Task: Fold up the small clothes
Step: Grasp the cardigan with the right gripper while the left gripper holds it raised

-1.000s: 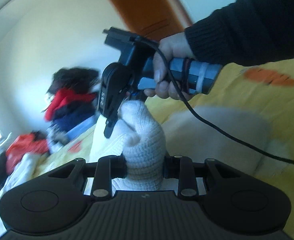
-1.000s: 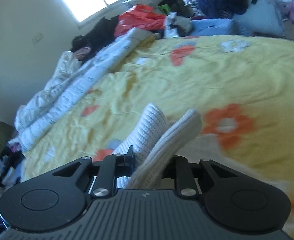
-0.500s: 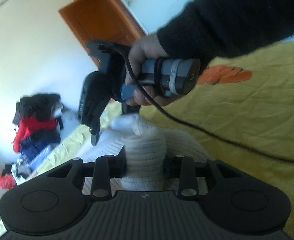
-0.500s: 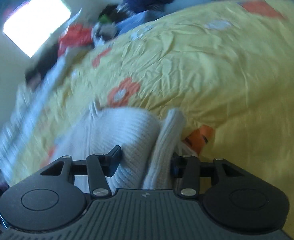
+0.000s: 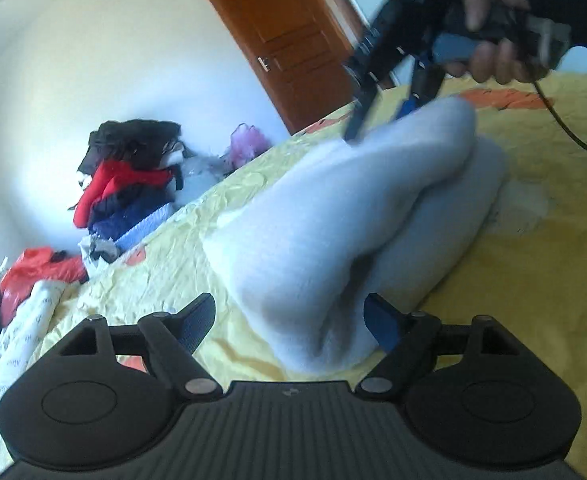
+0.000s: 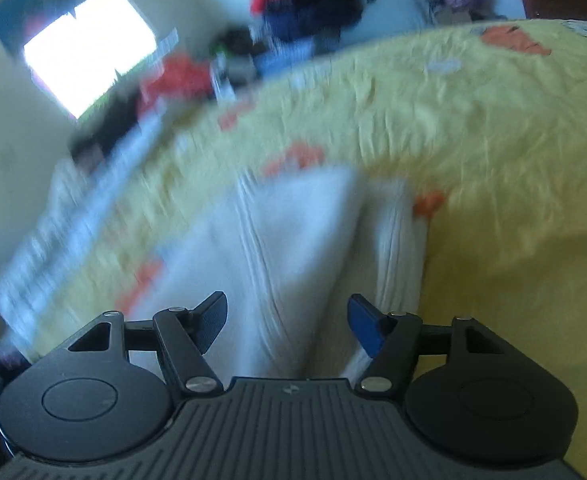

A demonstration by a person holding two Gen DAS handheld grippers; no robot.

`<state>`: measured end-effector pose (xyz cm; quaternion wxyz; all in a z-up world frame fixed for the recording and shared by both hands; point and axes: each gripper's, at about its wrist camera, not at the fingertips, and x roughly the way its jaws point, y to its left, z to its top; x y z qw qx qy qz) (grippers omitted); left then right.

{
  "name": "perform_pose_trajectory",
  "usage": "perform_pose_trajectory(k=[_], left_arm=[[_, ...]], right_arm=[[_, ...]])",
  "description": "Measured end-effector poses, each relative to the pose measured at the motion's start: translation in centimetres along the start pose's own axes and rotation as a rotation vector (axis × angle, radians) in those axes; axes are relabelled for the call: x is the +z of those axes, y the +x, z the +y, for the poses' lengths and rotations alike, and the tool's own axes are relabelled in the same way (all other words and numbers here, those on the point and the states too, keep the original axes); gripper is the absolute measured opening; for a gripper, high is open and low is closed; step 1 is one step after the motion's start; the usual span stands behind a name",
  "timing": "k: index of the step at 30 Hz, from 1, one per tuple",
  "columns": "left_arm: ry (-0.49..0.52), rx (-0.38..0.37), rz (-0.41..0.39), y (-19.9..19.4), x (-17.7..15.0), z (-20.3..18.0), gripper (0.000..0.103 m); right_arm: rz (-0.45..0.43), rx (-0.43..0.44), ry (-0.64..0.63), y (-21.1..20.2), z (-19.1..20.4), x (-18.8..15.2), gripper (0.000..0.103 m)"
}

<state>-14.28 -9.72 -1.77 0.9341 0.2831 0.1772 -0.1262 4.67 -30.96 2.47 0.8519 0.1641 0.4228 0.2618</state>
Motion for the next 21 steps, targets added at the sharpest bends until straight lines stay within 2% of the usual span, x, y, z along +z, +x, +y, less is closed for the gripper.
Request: perform_pose_trajectory(k=[1, 3, 4, 5, 8, 11, 13, 14, 15, 18, 19, 20, 21], left_arm=[[-0.004, 0.000, 0.000, 0.2, 0.0, -0.1, 0.081], [-0.003, -0.008, -0.021, 1.1, 0.6, -0.5, 0.058], [0.003, 0.003, -0.024, 1.3, 0.9, -0.7, 0.045], [0.004, 0.020, -0.034, 1.4, 0.9, -0.6, 0.035], [0.000, -0.004, -0.088, 0.4, 1.6, 0.3, 0.022], [0.064, -0.023, -0.077, 0.6, 0.8, -0.5, 0.021], [0.079, -0.014, -0.064, 1.3, -0.4, -1.4, 0.020], [0.100, 0.014, -0.077, 1.1, -0.6, -2.1, 0.020], [0.117, 0.025, -0.078, 1.0, -0.5, -2.5, 0.021], [0.087, -0.029, -0.104, 0.2, 0.1, -1.0, 0.027], [0.091, -0.055, -0.112, -0.3, 0.1, -0.3, 0.032], [0.096, -0.090, -0.117, -0.8, -0.1, 0.3, 0.044], [0.103, -0.127, -0.122, -1.6, -0.3, 0.9, 0.055]], right_arm=[[0.009, -0.022, -0.013, 0.5, 0.3, -0.2, 0.070], [-0.009, -0.029, -0.047, 0.9, 1.0, -0.5, 0.064], [-0.010, -0.034, -0.068, 0.7, 1.4, -0.7, 0.043], [-0.010, -0.023, -0.088, 0.3, 1.7, -0.7, 0.023], [-0.031, 0.007, -0.095, -2.0, 2.2, -0.1, 0.020], [-0.039, -0.005, -0.106, -3.8, 1.6, -1.2, 0.018], [0.018, -0.008, -0.031, -2.0, -0.8, -3.1, 0.017], [-0.028, 0.026, -0.008, -1.8, -1.5, -4.1, 0.018], [-0.052, 0.033, 0.018, -2.1, -1.6, -4.5, 0.025], [-0.079, 0.032, 0.069, -2.6, -1.5, -4.6, 0.040], [-0.074, 0.035, 0.074, -2.8, -1.3, -4.4, 0.050], [-0.076, 0.038, 0.090, -3.3, -1.3, -4.0, 0.057], [-0.097, 0.043, 0.119, -4.1, -1.5, -3.6, 0.074]])
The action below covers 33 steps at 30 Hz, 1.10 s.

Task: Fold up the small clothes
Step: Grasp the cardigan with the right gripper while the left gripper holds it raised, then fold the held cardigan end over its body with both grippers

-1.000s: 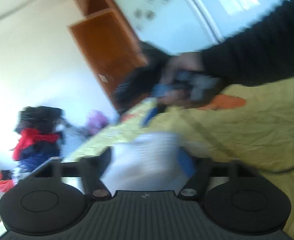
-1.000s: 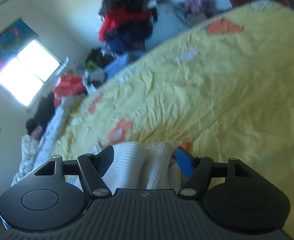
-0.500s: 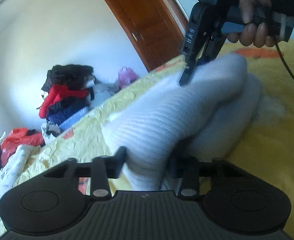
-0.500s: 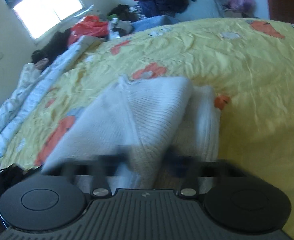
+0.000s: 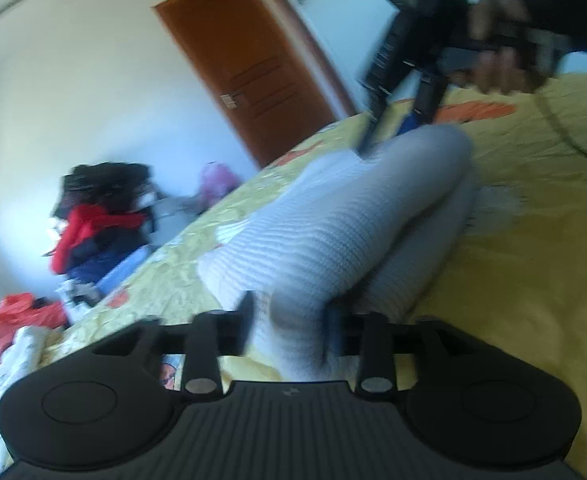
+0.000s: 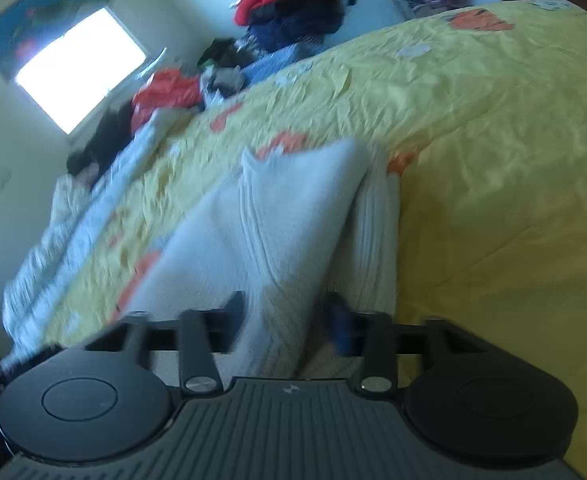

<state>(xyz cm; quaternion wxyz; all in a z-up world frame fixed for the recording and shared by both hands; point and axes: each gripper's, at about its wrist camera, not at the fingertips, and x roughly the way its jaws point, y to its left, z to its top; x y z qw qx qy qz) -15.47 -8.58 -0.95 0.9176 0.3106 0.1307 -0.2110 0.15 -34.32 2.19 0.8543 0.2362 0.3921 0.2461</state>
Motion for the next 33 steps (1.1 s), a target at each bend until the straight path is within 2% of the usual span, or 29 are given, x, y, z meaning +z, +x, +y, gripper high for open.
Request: perform_pose_trajectory(k=[1, 2, 4, 7, 9, 12, 13, 15, 16, 18, 20, 22, 23, 25, 26, 30, 33], left_arm=[[-0.002, -0.022, -0.009, -0.7, -0.3, 0.7, 0.077], [-0.015, -0.037, -0.022, -1.0, -0.6, 1.7, 0.085], [-0.077, -0.083, -0.029, -1.7, -1.0, 3.7, 0.085], [-0.303, -0.112, 0.020, 0.0, -0.7, 7.9, 0.085], [-0.555, -0.145, 0.054, 2.7, -0.9, 11.4, 0.084], [-0.959, -0.269, 0.151, 8.9, -2.9, 15.7, 0.084], [-1.049, -0.308, 0.184, 11.0, -3.6, 16.3, 0.084], [-1.174, -0.384, 0.246, 14.1, -4.5, 16.2, 0.083], [-1.231, -0.415, 0.264, 15.3, -4.9, 16.0, 0.084], [-1.311, -0.474, 0.267, 17.1, -5.2, 15.5, 0.084], [-1.325, -0.496, 0.291, 18.6, -4.6, 15.3, 0.073], [-1.311, -0.482, 0.309, 19.2, -4.0, 15.5, 0.063], [-1.303, -0.477, 0.310, 19.3, -3.7, 16.0, 0.055], [-1.275, -0.460, 0.296, 18.5, -3.3, 16.3, 0.044], [-1.256, -0.450, 0.286, 17.2, -2.9, 16.4, 0.041], [-1.196, -0.465, 0.283, 15.4, -2.1, 18.5, 0.038], [-1.169, -0.417, 0.304, 15.0, -2.4, 21.3, 0.038]], right_arm=[[-0.042, 0.019, 0.034, -0.9, -0.3, 0.6, 0.094], [-0.092, 0.032, 0.062, -1.5, -0.7, 1.1, 0.103], [-0.160, 0.018, 0.084, -1.6, -1.8, 2.2, 0.102], [-0.101, -0.046, 0.143, 0.6, -4.3, 3.6, 0.099], [-0.052, -0.065, 0.168, 2.8, -5.7, 4.1, 0.097], [0.016, -0.049, 0.186, 5.8, -6.4, 4.2, 0.097], [0.009, -0.024, 0.175, 6.3, -6.3, 4.2, 0.097], [0.030, 0.014, 0.174, 7.2, -6.0, 4.3, 0.093], [0.035, 0.021, 0.165, 7.4, -5.6, 4.2, 0.081], [0.042, 0.006, 0.105, 7.9, -4.7, 3.9, 0.078], [0.034, 0.005, 0.061, 7.7, -4.0, 3.5, 0.072], [0.028, 0.033, 0.090, 7.5, -4.3, 3.5, 0.058], [0.024, 0.051, 0.121, 7.3, -4.5, 3.6, 0.056], [0.006, 0.055, 0.127, 6.8, -3.9, 3.5, 0.047], [-0.009, 0.065, 0.135, 6.5, -3.4, 3.5, 0.046], [-0.049, 0.148, 0.141, 6.1, -1.0, 4.0, 0.044], [-0.051, 0.193, 0.147, 7.9, 0.9, 5.1, 0.044]])
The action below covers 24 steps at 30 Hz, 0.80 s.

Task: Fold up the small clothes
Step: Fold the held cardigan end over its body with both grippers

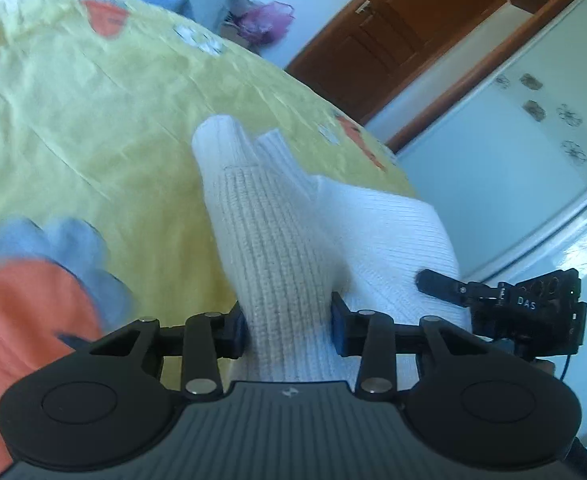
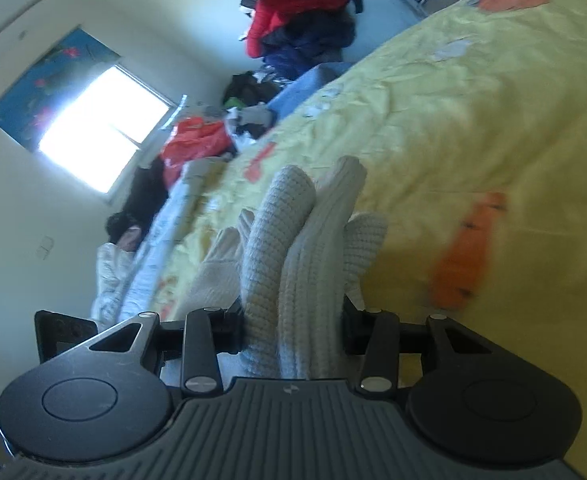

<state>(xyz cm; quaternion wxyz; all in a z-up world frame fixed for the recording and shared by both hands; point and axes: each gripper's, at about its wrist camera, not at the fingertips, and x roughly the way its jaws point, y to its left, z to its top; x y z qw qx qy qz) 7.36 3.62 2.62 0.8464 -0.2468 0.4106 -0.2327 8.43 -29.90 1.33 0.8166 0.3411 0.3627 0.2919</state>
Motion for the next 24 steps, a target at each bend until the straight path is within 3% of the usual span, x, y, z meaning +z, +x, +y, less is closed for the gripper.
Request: perform_pose_trajectory(k=[4, 6, 8, 9, 10, 12, 14, 16, 18, 24], left_arm=[[0.001, 0.094, -0.037, -1.9, 3.0, 2.2, 0.039], [-0.008, 0.133, -0.021, -1.5, 3.8, 3.7, 0.040], [-0.029, 0.167, 0.012, -0.3, 3.5, 5.3, 0.050], [-0.028, 0.168, 0.002, -0.1, 3.0, 5.8, 0.054], [-0.033, 0.155, -0.033, -0.4, 2.5, 6.0, 0.058], [-0.061, 0.111, -0.083, -1.8, 1.2, 6.1, 0.063], [-0.107, 0.042, -0.126, -4.1, -0.5, 6.5, 0.077], [-0.163, -0.034, -0.145, -5.6, -2.2, 7.0, 0.085], [-0.234, -0.106, -0.126, -6.7, -4.4, 7.5, 0.086], [-0.236, -0.145, -0.093, -6.1, -6.8, 6.6, 0.102]], right_arm=[[0.011, 0.051, 0.069, 4.3, 0.7, 0.9, 0.043], [0.019, 0.036, 0.087, 6.6, 0.6, 1.1, 0.043], [0.023, -0.008, 0.093, 8.3, -0.2, 0.8, 0.045], [0.016, -0.046, 0.104, 8.8, -0.9, 0.7, 0.053], [0.015, -0.058, 0.126, 9.1, -1.4, 0.5, 0.064], [0.034, -0.061, 0.175, 8.5, -1.9, 0.0, 0.073], [0.041, -0.059, 0.145, 7.0, -1.2, -0.7, 0.083], [0.032, -0.058, 0.094, 4.6, -0.2, -1.9, 0.101], [0.066, -0.037, 0.050, 3.1, 0.5, -3.6, 0.100], [0.178, -0.080, -0.024, 3.2, 1.9, -7.0, 0.101]])
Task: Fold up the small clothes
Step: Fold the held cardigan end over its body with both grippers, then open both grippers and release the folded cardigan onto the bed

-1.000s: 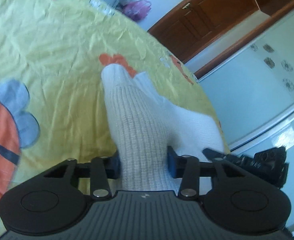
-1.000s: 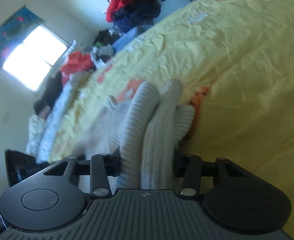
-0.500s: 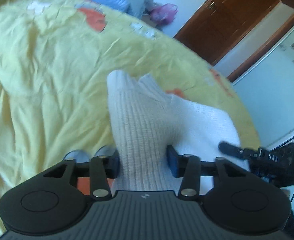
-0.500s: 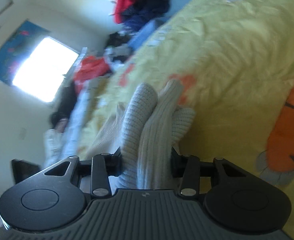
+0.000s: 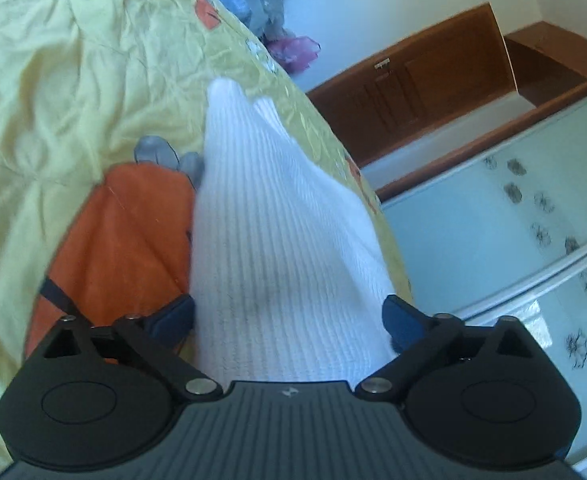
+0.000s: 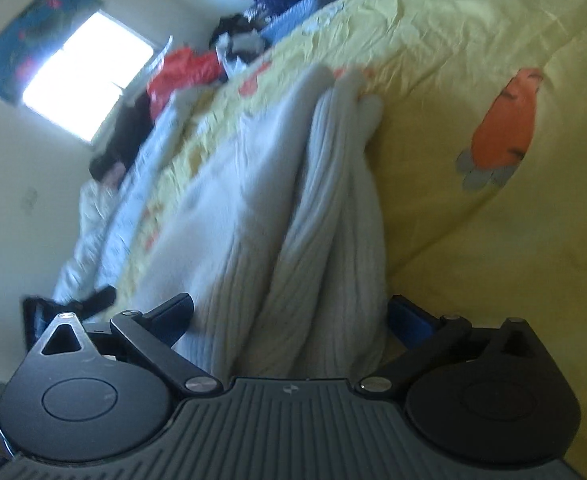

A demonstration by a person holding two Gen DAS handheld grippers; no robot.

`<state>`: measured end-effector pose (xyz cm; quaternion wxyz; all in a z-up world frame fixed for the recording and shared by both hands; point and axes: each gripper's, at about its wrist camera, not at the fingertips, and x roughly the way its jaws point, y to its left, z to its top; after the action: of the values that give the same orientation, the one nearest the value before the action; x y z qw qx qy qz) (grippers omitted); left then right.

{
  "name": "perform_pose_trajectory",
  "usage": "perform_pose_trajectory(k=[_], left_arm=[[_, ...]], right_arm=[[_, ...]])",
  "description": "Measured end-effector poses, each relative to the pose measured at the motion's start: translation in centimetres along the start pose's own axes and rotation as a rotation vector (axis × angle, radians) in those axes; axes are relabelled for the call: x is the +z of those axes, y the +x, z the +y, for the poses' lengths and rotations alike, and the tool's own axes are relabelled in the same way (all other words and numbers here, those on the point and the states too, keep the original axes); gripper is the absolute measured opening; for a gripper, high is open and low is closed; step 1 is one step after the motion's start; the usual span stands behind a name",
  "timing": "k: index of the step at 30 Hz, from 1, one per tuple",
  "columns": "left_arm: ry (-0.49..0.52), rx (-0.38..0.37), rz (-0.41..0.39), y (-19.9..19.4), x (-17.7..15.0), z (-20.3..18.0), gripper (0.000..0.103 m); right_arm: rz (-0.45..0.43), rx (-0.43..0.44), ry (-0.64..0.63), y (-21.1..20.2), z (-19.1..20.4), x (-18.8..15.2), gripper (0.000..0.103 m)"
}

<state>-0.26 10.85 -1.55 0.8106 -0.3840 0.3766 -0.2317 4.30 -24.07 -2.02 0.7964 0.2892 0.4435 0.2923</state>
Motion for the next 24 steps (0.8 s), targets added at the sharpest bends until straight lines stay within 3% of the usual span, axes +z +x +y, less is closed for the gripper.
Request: perform_pose_trajectory(k=[2, 4, 5, 6, 8, 10, 15, 17, 18, 19, 21, 24], left_arm=[[-0.006, 0.021, 0.030, 1.0, -0.1, -0.1, 0.102], [0.038, 0.071, 0.065, 1.9, -0.6, -0.9, 0.097], [0.082, 0.118, 0.069, 2.2, -0.7, -1.8, 0.084], [0.122, 0.166, 0.075, 2.3, -0.8, -2.4, 0.078], [0.135, 0.182, 0.077, 1.6, -0.8, -2.8, 0.052], [0.149, 0.168, 0.080, 0.1, -0.7, -3.5, 0.047], [0.225, 0.155, 0.148, -3.2, -3.5, -5.4, 0.048], [0.253, 0.180, 0.174, -3.4, -5.0, -4.5, 0.053], [0.257, 0.189, 0.173, -3.3, -5.7, -3.9, 0.058], [0.258, 0.187, 0.161, -3.3, -6.3, -3.5, 0.067], [0.267, 0.183, 0.121, -3.9, -6.8, -3.5, 0.070], [0.361, 0.221, 0.097, -6.0, -6.2, -5.2, 0.071]], right_arm=[[-0.006, -0.008, -0.027, 0.3, 0.5, -0.2, 0.100], [0.007, -0.028, -0.066, 0.7, 1.1, -0.1, 0.092], [0.019, -0.038, -0.085, 0.7, 1.4, -0.1, 0.085], [0.038, -0.035, -0.086, 0.7, 1.4, 0.0, 0.069], [0.040, -0.004, -0.076, 0.1, 1.4, 0.1, 0.063], [0.023, 0.030, -0.101, -1.2, 2.1, -0.2, 0.059], [0.046, 0.080, -0.143, -4.2, 4.1, -3.5, 0.060], [0.070, 0.081, -0.111, -4.4, 3.4, -5.3, 0.059], [0.080, 0.062, -0.107, -4.1, 2.9, -6.3, 0.060], [0.075, 0.043, -0.104, -3.8, 2.3, -7.1, 0.069], [0.043, 0.086, 0.007, -3.8, 0.6, -7.4, 0.078], [0.014, 0.097, 0.090, -5.2, 0.0, -6.3, 0.079]])
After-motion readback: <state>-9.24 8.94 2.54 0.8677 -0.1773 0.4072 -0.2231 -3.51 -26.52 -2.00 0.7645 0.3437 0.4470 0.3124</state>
